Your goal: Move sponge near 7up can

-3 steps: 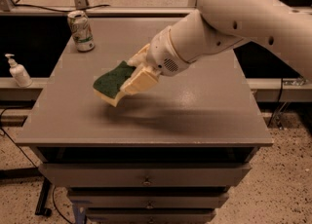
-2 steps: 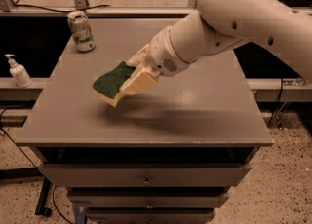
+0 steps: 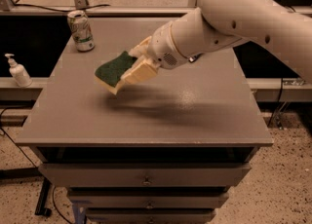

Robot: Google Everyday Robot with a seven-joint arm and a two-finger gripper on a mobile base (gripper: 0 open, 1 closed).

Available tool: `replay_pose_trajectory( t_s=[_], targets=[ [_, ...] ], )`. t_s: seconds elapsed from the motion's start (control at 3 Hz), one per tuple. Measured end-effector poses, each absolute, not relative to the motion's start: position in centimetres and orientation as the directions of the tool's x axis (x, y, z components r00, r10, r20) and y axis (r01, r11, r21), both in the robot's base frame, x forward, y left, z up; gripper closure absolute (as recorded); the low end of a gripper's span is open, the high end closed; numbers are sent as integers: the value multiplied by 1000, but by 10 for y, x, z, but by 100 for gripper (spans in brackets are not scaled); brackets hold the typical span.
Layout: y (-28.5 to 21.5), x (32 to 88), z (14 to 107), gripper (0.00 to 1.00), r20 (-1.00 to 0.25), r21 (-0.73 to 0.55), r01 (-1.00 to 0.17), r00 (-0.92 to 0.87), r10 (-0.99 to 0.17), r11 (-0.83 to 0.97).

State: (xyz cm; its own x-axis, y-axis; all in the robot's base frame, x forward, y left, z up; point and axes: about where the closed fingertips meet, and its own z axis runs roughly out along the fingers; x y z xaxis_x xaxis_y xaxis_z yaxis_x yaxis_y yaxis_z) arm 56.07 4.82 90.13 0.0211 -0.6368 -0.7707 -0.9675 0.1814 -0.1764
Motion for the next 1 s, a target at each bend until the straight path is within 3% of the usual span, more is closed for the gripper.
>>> replay_pose_trajectory(
  t_s=[1.0],
  targets=[
    [104, 700, 877, 100, -717, -166, -986, 96, -690, 35]
  ],
)
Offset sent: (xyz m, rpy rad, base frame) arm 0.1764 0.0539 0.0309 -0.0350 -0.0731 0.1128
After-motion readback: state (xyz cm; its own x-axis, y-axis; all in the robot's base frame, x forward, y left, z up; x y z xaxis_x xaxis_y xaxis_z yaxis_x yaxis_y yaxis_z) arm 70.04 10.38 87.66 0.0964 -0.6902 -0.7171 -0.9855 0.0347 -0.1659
